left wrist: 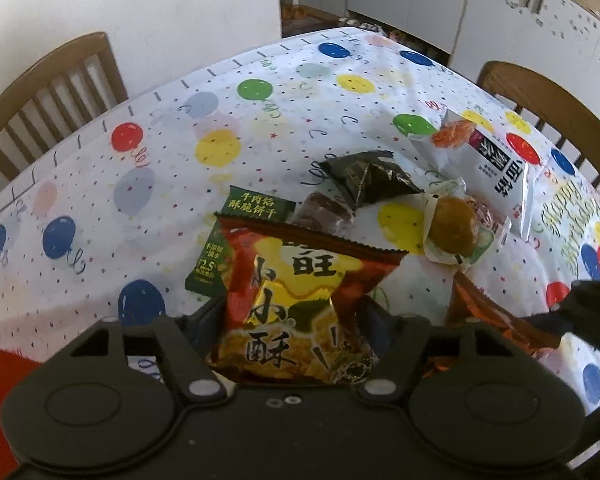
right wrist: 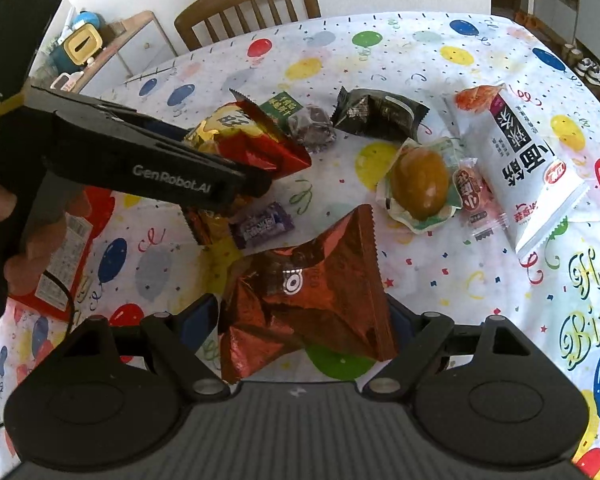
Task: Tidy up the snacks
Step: 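Grasp the yellow-red chip bag with the left gripper while the right grasps the red-brown foil bag, then carry the chip bag and foil bag toward the box with both grippers, then lower both bags into the box and open both grippers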
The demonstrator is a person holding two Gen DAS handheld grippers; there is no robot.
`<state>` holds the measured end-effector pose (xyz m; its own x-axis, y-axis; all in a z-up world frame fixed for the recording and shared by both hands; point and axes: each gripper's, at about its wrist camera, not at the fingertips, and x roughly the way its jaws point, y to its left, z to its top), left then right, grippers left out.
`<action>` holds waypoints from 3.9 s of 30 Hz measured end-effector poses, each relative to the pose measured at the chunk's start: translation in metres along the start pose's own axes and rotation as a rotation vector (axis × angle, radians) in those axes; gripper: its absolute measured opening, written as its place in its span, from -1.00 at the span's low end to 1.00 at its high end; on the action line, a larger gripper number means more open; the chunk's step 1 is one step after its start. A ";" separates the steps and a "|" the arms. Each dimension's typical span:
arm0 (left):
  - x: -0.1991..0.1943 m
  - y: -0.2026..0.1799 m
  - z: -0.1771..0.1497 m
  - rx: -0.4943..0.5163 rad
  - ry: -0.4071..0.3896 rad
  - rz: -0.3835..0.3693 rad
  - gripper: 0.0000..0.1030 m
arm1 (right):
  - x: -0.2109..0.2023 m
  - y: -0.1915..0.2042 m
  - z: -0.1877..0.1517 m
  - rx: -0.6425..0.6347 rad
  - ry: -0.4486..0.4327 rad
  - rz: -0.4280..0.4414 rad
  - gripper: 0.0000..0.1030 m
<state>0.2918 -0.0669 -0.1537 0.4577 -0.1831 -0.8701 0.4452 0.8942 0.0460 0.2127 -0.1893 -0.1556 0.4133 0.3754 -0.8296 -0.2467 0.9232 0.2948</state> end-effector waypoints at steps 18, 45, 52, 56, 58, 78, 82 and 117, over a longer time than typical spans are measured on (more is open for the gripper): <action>-0.045 0.012 -0.014 -0.181 -0.044 0.029 0.15 | -0.048 0.016 0.002 -0.045 -0.100 0.007 0.09; -0.189 0.066 -0.075 -0.411 -0.187 0.152 0.15 | -0.123 0.126 0.029 -0.303 -0.216 0.134 0.09; -0.217 0.101 -0.098 -0.463 -0.206 0.208 0.15 | -0.113 0.178 0.040 -0.383 -0.225 0.172 0.09; -0.226 0.121 -0.113 -0.496 -0.205 0.238 0.15 | -0.102 0.205 0.044 -0.412 -0.216 0.190 0.09; -0.230 0.130 -0.120 -0.509 -0.203 0.251 0.15 | -0.096 0.217 0.045 -0.425 -0.210 0.196 0.09; -0.205 0.226 -0.175 -0.575 -0.087 0.360 0.16 | -0.002 0.306 0.056 -0.519 -0.093 0.172 0.10; -0.188 0.237 -0.178 -0.567 -0.057 0.356 0.16 | 0.020 0.313 0.061 -0.517 -0.067 0.157 0.10; -0.128 0.236 -0.168 -0.468 0.091 0.322 0.49 | 0.058 0.316 0.058 -0.526 0.022 0.082 0.35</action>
<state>0.2092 0.2363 -0.1135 0.4361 0.1458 -0.8880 -0.1029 0.9884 0.1117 0.2097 0.1293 -0.0834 0.3570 0.4371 -0.8256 -0.6861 0.7225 0.0858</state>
